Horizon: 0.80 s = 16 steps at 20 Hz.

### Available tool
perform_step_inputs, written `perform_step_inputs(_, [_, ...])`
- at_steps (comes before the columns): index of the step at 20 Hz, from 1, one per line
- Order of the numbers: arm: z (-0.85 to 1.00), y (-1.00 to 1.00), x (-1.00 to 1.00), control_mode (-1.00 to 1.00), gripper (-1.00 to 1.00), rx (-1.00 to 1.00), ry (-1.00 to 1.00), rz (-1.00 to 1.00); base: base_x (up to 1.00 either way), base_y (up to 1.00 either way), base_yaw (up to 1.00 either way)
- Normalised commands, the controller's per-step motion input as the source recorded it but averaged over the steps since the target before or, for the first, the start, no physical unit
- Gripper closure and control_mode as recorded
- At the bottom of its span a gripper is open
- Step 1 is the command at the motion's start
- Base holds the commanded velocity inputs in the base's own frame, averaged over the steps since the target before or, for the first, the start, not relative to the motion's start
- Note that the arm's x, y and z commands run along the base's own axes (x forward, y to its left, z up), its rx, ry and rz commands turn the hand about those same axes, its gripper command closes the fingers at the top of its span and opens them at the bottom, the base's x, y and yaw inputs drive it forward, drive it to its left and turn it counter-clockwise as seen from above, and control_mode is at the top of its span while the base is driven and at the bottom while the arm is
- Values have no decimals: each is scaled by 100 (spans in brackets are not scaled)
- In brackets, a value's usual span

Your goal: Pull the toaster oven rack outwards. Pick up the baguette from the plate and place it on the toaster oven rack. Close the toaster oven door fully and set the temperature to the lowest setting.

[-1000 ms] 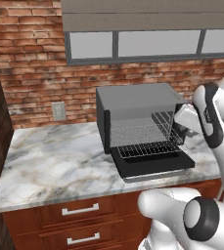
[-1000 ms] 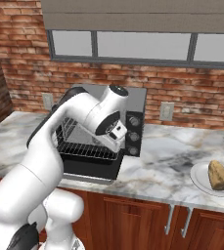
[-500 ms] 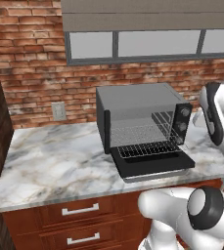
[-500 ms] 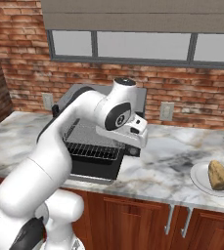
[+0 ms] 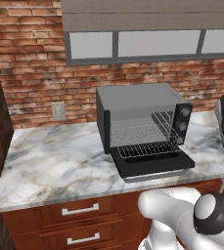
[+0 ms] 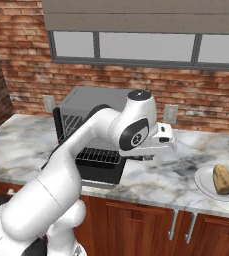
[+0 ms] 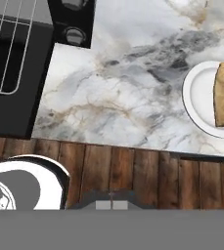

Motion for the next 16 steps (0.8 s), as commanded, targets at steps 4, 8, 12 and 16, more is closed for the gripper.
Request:
perform_step_inputs(4, [-3, -95, -8, -100, 100, -3, 0, 26, 0, 0, 0])
perform_step_inputs(8, [-4, -81, 16, -100, -100, 0, 10, 6, 0, 0, 0])
perform_step_inputs(12, [0, -59, 14, -100, -100, 0, 0, 0, 0, 0, 0])
perform_step_inputs(16, [0, -47, 17, -100, -100, 0, 1, 0, 0, 0, 0])
